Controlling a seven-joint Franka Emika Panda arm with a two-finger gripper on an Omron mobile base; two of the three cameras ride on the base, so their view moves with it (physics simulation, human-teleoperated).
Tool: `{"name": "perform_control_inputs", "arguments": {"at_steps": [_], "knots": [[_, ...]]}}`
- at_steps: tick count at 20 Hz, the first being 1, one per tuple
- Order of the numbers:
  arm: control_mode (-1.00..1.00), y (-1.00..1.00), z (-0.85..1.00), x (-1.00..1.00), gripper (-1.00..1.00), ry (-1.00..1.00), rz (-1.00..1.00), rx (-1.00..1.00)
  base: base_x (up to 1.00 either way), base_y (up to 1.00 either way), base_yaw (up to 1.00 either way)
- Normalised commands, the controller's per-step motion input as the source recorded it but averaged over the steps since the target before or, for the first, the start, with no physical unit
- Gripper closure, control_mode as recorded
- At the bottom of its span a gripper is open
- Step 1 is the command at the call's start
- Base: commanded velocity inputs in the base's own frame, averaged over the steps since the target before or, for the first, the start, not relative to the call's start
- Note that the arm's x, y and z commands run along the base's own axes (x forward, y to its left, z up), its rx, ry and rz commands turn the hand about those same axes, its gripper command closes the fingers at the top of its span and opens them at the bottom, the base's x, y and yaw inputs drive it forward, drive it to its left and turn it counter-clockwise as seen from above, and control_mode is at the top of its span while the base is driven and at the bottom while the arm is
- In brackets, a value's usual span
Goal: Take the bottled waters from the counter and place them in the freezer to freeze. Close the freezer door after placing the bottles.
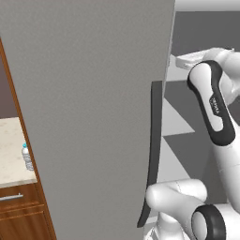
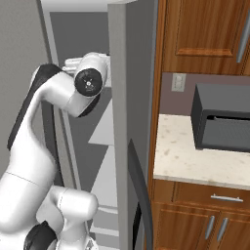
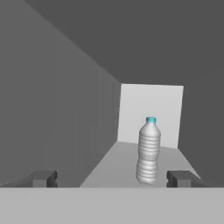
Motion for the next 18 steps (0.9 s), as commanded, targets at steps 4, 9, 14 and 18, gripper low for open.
{"name": "perform_control_inputs", "arguments": {"at_steps": [4,9,14,18], "knots": [[-1.0,0.09,0.15,-0.83,-1.0,0.0,-0.17,0.0,0.0,0.0,0.0],[-1.0,0.09,0.09,-0.64,-1.0,0.08,-0.18,0.07,0.0,0.0,0.0],[-1.0,0.16,0.01,-0.81,-1.0,0.08,-0.2,0.03,0.0,0.0,0.0],[-1.0,0.01,0.01,-0.91,-1.0,0.07,-0.17,-0.01,0.0,0.0,0.0]]}}
